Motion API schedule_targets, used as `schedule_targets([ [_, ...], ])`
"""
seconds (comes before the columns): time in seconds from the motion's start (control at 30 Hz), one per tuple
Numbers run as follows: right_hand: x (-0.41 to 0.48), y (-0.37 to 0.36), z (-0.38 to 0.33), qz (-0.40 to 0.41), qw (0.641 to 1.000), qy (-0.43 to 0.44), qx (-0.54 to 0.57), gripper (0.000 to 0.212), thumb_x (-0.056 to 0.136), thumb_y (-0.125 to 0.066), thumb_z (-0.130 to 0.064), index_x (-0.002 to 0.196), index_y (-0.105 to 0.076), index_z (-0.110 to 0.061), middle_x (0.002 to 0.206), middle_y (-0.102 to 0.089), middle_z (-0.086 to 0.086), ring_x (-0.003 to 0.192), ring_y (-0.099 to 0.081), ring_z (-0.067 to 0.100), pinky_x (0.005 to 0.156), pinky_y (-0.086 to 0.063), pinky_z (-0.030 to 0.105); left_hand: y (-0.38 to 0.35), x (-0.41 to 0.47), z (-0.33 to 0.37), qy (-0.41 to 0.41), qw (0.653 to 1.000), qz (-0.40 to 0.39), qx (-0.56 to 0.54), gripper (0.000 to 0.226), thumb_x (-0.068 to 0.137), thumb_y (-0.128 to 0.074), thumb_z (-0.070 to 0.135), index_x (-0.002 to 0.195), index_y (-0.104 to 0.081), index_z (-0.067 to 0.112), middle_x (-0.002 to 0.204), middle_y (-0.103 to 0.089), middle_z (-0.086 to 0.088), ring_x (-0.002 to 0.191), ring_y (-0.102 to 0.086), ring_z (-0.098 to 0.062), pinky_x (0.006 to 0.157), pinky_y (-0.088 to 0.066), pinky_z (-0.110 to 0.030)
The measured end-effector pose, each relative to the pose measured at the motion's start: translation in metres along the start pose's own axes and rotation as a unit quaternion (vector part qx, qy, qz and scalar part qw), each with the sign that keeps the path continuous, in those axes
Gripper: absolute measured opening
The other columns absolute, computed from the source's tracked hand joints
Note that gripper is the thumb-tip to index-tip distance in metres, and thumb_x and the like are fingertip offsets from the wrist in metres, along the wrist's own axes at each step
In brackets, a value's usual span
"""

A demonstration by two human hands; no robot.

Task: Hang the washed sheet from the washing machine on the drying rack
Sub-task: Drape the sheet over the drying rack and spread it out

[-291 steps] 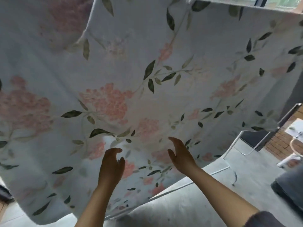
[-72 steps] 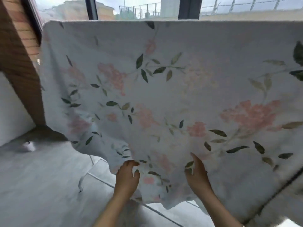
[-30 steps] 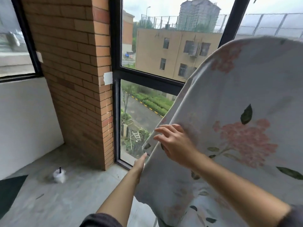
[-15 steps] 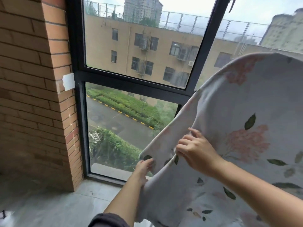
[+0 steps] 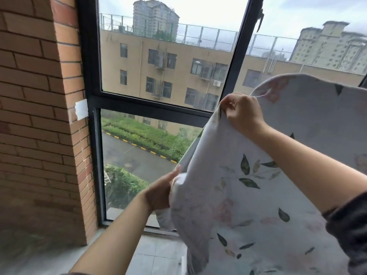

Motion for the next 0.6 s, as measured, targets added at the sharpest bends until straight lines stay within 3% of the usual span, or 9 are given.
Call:
schedule_targets([
  [0.07, 0.012, 0.009, -0.004, 0.010, 1.000, -0.026, -0.011, 0.023, 0.081, -0.053, -0.008, 0.078, -0.073, -0.020, 0.087, -0.071, 0.001, 0.090, -0.060, 0.026, 0.079, -0.046, 0.033, -0.002, -0.006, 0.034, -0.119, 0.992, -0.010, -0.036, 0.032, 0.083, -0.064, 0.035, 0.093, -0.074, 0.006, 0.087, -0.073, -0.011, 0.077, -0.070, -0.018, 0.071, -0.057, -0.028],
  [0.17, 0.037, 0.033, -0.001, 0.035, 0.996, -0.082, -0.027, 0.020, 0.082, -0.053, -0.017, 0.080, -0.073, -0.022, 0.086, -0.070, -0.001, 0.084, -0.061, 0.021, 0.070, -0.045, 0.029, -0.003, -0.011, 0.115, -0.269, 0.958, 0.095, -0.024, 0.034, 0.096, -0.044, 0.019, 0.075, -0.069, 0.009, 0.068, -0.070, -0.007, 0.059, -0.067, -0.012, 0.057, -0.056, -0.022],
  [0.27, 0.078, 0.063, 0.007, 0.086, 0.989, -0.118, -0.022, 0.020, 0.085, -0.054, -0.023, 0.092, -0.073, -0.020, 0.097, -0.072, 0.004, 0.094, -0.064, 0.027, 0.078, -0.050, 0.033, -0.022, -0.022, 0.213, -0.360, 0.918, 0.155, 0.059, 0.028, 0.100, -0.040, 0.013, 0.083, -0.061, 0.010, 0.065, -0.070, -0.003, 0.059, -0.066, -0.010, 0.058, -0.055, -0.021],
  [0.33, 0.111, 0.084, 0.014, 0.122, 0.982, -0.145, 0.002, 0.022, 0.085, -0.054, -0.021, 0.096, -0.072, -0.020, 0.102, -0.071, 0.007, 0.099, -0.064, 0.027, 0.083, -0.050, 0.031, -0.040, -0.025, 0.261, -0.376, 0.910, 0.160, 0.075, 0.020, 0.099, -0.043, 0.017, 0.091, -0.060, 0.010, 0.071, -0.072, -0.004, 0.070, -0.068, -0.015, 0.062, -0.057, -0.027],
  [0.37, 0.129, 0.095, 0.018, 0.139, 0.977, -0.160, 0.019, 0.023, 0.084, -0.054, -0.019, 0.097, -0.073, -0.019, 0.102, -0.071, 0.008, 0.100, -0.064, 0.027, 0.085, -0.049, 0.029, -0.052, -0.026, 0.279, -0.381, 0.913, 0.120, 0.080, 0.017, 0.098, -0.046, 0.020, 0.099, -0.059, 0.009, 0.079, -0.072, -0.005, 0.078, -0.068, -0.018, 0.065, -0.057, -0.031],
  [0.47, 0.171, 0.112, 0.035, 0.170, 0.962, -0.208, 0.053, 0.026, 0.084, -0.053, -0.015, 0.100, -0.072, -0.017, 0.106, -0.070, 0.008, 0.103, -0.063, 0.024, 0.087, -0.047, 0.026, -0.064, -0.003, 0.284, -0.312, 0.930, 0.028, 0.193, 0.048, 0.087, -0.062, 0.024, 0.130, -0.048, 0.011, 0.107, -0.067, -0.008, 0.093, -0.068, -0.021, 0.074, -0.056, -0.032],
  [0.53, 0.188, 0.109, 0.043, 0.167, 0.958, -0.225, 0.068, 0.026, 0.085, -0.051, -0.014, 0.100, -0.072, -0.018, 0.108, -0.070, 0.006, 0.104, -0.062, 0.023, 0.089, -0.047, 0.026, -0.058, 0.018, 0.254, -0.216, 0.934, 0.009, 0.284, 0.047, 0.081, -0.068, 0.013, 0.125, -0.054, 0.009, 0.106, -0.070, -0.009, 0.089, -0.070, -0.020, 0.072, -0.056, -0.030],
  [0.6, 0.201, 0.099, 0.056, 0.165, 0.956, -0.229, 0.077, 0.026, 0.086, -0.051, -0.013, 0.100, -0.072, -0.018, 0.109, -0.069, 0.006, 0.105, -0.062, 0.024, 0.091, -0.048, 0.027, -0.051, 0.039, 0.244, -0.200, 0.939, 0.051, 0.275, 0.025, 0.084, -0.065, 0.008, 0.108, -0.062, 0.006, 0.086, -0.072, -0.006, 0.071, -0.070, -0.014, 0.061, -0.056, -0.023],
])
Point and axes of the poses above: each hand's wrist, its own x-axis towards the middle knuckle, its own y-axis out of the back of the hand, z = x × y, the point moved 2 cm from there along x, towards the middle knuckle
